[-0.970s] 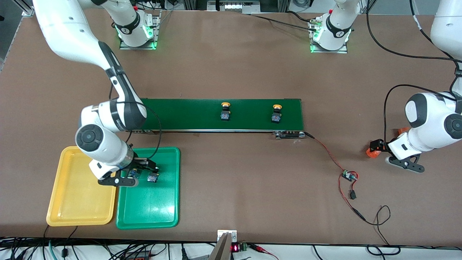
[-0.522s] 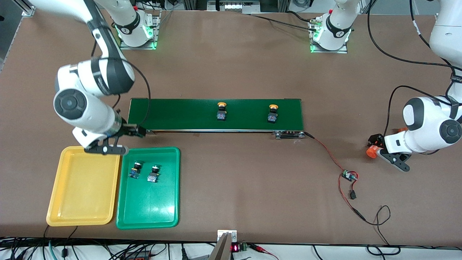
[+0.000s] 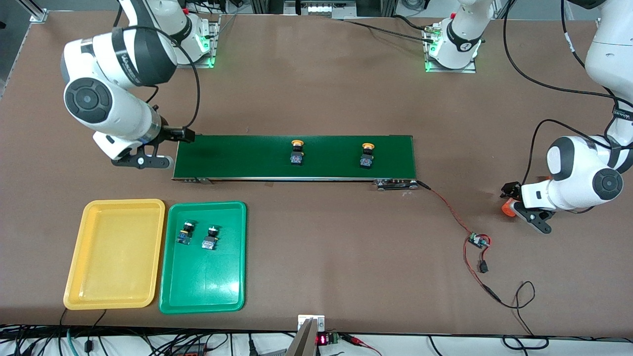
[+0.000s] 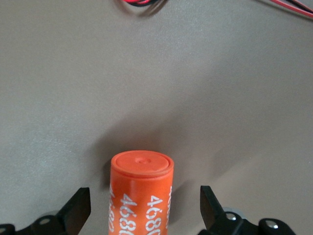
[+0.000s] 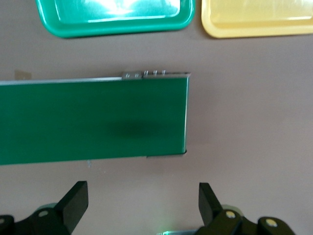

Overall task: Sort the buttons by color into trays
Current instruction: 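Grasp an orange cylinder with the left gripper while the right gripper withdraws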

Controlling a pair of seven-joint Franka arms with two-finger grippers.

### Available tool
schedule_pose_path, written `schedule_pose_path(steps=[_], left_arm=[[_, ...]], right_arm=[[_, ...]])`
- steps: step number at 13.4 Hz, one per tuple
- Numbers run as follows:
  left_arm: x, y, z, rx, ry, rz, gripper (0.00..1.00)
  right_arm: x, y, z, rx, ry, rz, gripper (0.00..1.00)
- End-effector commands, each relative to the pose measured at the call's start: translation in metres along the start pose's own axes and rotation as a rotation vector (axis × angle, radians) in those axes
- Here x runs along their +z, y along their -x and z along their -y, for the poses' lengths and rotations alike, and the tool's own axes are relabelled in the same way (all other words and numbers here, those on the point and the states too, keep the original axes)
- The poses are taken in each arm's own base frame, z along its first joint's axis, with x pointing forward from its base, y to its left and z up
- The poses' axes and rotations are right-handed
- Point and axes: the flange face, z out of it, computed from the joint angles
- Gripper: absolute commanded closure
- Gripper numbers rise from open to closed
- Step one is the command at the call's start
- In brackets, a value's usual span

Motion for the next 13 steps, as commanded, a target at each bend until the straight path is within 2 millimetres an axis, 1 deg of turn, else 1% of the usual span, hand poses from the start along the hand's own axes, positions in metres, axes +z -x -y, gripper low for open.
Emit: schedule_pose_path(steps=[1,2,3,4,5,6,7,8,9,10,11,13], left_arm=[[0.0,-0.003,0.007,0.062,-0.027,-0.011,0.15],[0.002,-0.006,0.009,0.105,-0.042,-0.029,0.25],[0.004,-0.006,0.011,0.141,-0.056,-0.044,0.4],[0.005,-0.003,0.013,0.145,-0.061,-0.044,0.46],[0.005,0.001,0.016,0.139,-0.064,-0.039,0.56],[0.004,0.001,0.016,0.139,-0.066,-0.038,0.66],[0.002,0.001,0.015,0.141,-0.066,-0.038,0.78],[0.001,0.001,0.015,0.144,-0.064,-0.033,0.86],[-0.007,0.002,0.015,0.142,-0.071,-0.031,0.91],[-0.016,0.003,0.009,0.146,-0.059,-0.005,0.96],[-0.032,-0.003,-0.001,0.159,-0.055,0.017,0.98],[-0.059,-0.019,-0.032,0.199,-0.062,0.04,1.0]], right_arm=[[0.015,0.019,0.0,-0.016,-0.012,0.004,0.0],[0.025,0.023,0.003,-0.007,-0.035,-0.009,0.0],[0.033,0.03,0.005,0.004,-0.077,-0.036,0.0],[0.045,0.035,0.007,0.005,-0.087,-0.06,0.0],[0.052,0.038,0.011,0.001,-0.087,-0.064,0.0],[0.054,0.04,0.018,-0.006,-0.085,-0.066,0.0],[0.057,0.042,0.017,-0.005,-0.085,-0.068,0.0],[0.059,0.044,0.016,-0.002,-0.089,-0.079,0.0],[0.065,0.049,0.015,-0.001,-0.092,-0.093,0.0],[0.072,0.054,0.013,0.001,-0.093,-0.105,0.0],[0.078,0.056,0.014,-0.001,-0.093,-0.109,0.0],[0.082,0.057,0.015,0.001,-0.092,-0.102,0.0]])
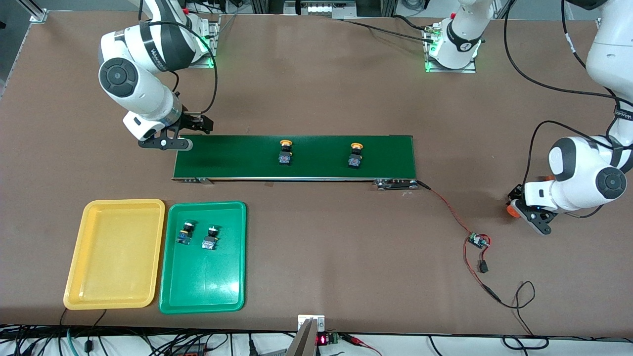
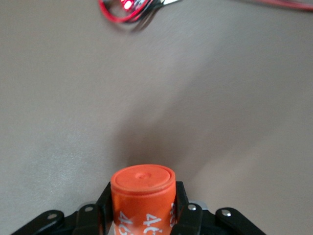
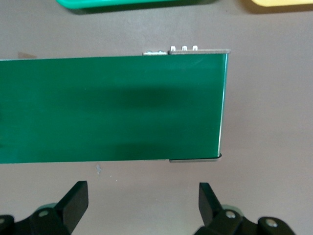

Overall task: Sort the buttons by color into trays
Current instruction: 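Carry the cylinder to the belt while the right gripper reaches a belt button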

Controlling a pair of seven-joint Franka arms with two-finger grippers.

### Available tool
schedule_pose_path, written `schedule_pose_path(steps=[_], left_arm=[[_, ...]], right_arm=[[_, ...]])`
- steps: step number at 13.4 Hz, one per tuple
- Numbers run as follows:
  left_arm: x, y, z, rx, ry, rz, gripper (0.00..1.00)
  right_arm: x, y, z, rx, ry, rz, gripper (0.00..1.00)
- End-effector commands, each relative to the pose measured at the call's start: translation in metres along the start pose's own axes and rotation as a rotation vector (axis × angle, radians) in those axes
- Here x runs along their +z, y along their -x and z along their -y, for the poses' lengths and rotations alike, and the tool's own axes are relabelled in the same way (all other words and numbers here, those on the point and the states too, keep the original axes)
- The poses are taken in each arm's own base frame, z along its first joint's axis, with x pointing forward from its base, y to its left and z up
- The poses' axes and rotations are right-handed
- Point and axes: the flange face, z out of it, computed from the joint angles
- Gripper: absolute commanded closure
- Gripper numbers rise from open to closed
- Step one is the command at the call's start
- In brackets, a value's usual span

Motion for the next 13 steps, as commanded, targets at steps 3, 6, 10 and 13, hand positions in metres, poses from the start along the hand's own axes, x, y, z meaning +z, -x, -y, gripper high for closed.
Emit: schedule_pose_path(steps=[3,6,10,13], left_arm=[[-0.067,-0.078,-0.095,0.204,-0.056,0.055,1.0],[-0.077,-0.133,-0.18,0.367,-0.048,0.046,1.0],[-0.093,-0.193,-0.288,0.569,-0.02,0.014,1.0],[-0.087,-0.218,-0.336,0.645,0.004,-0.005,0.99]], right_arm=[[0.007,0.01,0.005,0.034,-0.027,0.001,0.0],[0.021,0.01,0.031,0.12,-0.025,-0.001,0.0],[0.037,0.013,0.067,0.18,-0.033,-0.025,0.0],[0.036,0.006,0.094,0.139,-0.038,-0.031,0.0]])
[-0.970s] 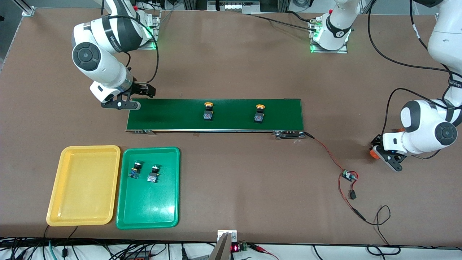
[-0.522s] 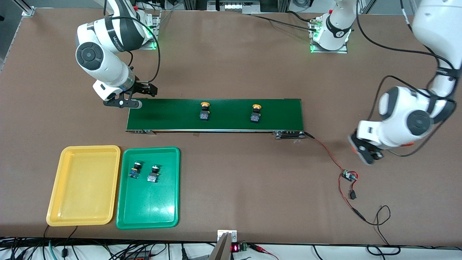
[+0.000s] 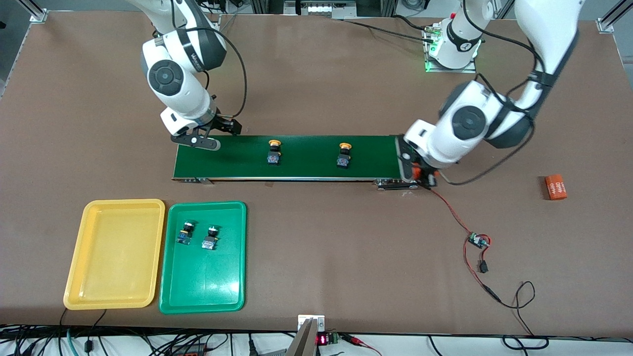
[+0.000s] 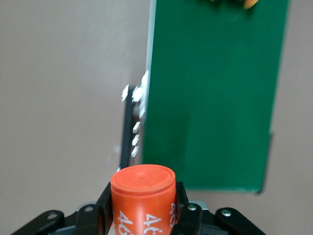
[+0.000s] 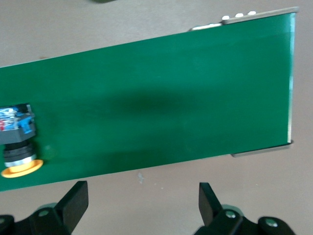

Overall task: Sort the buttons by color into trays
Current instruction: 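Carry the cylinder to the belt while the right gripper reaches a belt button, then lift the button with the right gripper while the left gripper releases the cylinder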

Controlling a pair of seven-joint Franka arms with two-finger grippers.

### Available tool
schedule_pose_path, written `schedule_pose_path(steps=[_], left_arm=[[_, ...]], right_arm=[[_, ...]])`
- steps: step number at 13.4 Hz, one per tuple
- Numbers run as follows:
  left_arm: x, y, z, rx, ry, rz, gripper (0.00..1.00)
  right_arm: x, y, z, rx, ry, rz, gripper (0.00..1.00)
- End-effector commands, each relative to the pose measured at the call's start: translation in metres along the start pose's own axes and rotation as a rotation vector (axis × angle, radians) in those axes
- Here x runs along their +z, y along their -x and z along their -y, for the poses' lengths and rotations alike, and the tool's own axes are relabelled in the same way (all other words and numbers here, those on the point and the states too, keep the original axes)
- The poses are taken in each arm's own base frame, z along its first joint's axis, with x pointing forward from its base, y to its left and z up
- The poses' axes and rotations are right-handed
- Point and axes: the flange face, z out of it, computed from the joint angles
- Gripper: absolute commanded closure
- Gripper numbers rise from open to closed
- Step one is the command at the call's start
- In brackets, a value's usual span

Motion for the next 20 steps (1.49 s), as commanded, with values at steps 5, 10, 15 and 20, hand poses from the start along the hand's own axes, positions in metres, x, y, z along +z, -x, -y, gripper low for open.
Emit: schedule_pose_path(steps=[5,10,15,20], left_arm=[[0.04,-0.031,-0.046,0.087,0.082,0.025,0.99],[0.053,-0.042,-0.055,0.111,0.109,0.023,0.97],[0.054,-0.044,-0.055,0.128,0.103,0.013,0.0],[-0.001,-0.02,-0.029,0.075,-0.028,0.03,0.0]], right_arm=[[-0.002,-0.018,0.035,-0.007,-0.028,-0.005,0.0],[0.011,-0.023,0.051,0.012,-0.024,0.002,0.0],[0.022,-0.028,0.056,0.011,-0.033,-0.005,0.0],[0.037,-0.029,0.065,0.0,-0.05,-0.022,0.0]])
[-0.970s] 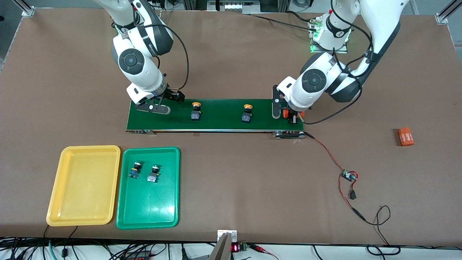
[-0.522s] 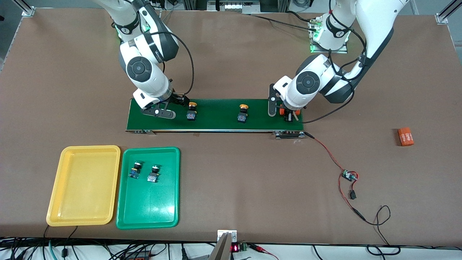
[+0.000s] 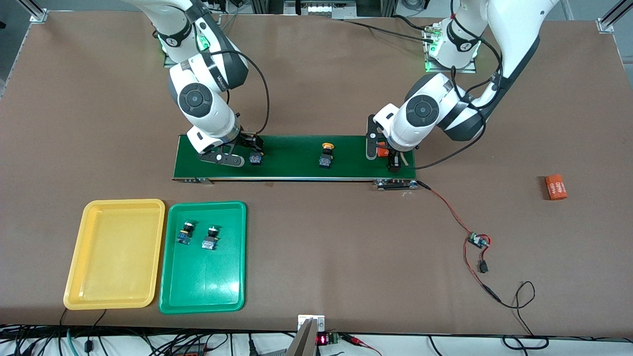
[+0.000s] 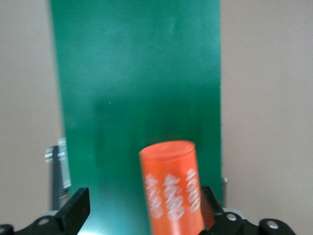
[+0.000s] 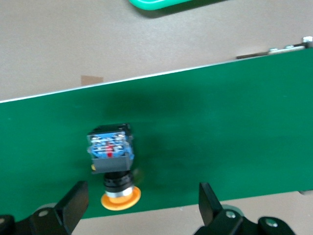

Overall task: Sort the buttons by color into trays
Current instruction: 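Lift the button with the right gripper while the left gripper releases the cylinder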

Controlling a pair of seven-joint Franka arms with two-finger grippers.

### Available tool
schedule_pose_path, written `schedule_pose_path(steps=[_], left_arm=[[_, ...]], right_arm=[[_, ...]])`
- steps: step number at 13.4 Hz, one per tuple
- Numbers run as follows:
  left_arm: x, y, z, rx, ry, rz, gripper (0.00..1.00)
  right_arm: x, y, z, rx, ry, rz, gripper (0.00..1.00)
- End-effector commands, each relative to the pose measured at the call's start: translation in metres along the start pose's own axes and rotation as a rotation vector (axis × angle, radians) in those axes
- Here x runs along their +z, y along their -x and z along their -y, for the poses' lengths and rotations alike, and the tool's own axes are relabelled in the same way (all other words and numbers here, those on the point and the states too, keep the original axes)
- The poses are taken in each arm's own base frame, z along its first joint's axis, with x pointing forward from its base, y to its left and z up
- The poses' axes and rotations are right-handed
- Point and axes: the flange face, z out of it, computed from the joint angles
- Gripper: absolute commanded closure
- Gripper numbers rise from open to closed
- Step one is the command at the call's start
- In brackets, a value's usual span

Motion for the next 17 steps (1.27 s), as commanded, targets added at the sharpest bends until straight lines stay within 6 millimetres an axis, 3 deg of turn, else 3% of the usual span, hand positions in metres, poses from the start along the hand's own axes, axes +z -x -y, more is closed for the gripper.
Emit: schedule_pose_path(steps=[1,2,3,4,6,8,10,13,15,17], left_arm=[[-0.037,0.05,0.024,-0.08,-0.082,0.029,0.0],[-0.037,0.08,0.038,-0.137,-0.083,0.034,0.0],[-0.033,0.118,0.051,-0.204,-0.078,0.042,0.0],[-0.034,0.151,0.061,-0.263,-0.08,0.047,0.0],[-0.042,0.217,0.082,-0.326,-0.093,0.045,0.0],[-0.043,0.278,0.096,-0.441,-0.1,0.044,0.0],[-0.038,0.345,0.106,-0.58,-0.102,0.041,0.0],[-0.038,0.419,0.119,-0.856,-0.135,0.047,0.0],[-0.038,0.446,0.123,-1.054,-0.151,0.039,0.0],[-0.045,0.463,0.123,-1.25,-0.175,0.034,0.0]], right_arm=[[0.011,-0.005,0.011,0.008,-0.019,-0.014,0.0],[0.021,-0.009,0.011,0.006,-0.012,-0.011,0.0],[0.029,-0.013,0.012,0.006,-0.012,-0.011,0.08],[0.034,-0.018,0.012,-0.005,-0.01,-0.017,0.31],[0.037,-0.022,0.007,-0.007,0.002,-0.014,0.65],[0.037,-0.024,0.002,-0.003,0.008,-0.007,0.77],[0.028,-0.025,0.002,0.01,0.003,-0.016,0.97],[-0.016,-0.046,-0.016,0.033,0.015,-0.012,0.98],[-0.06,-0.077,-0.036,0.029,0.02,-0.002,0.98],[-0.102,-0.112,-0.072,0.039,0.024,-0.025,0.98]])
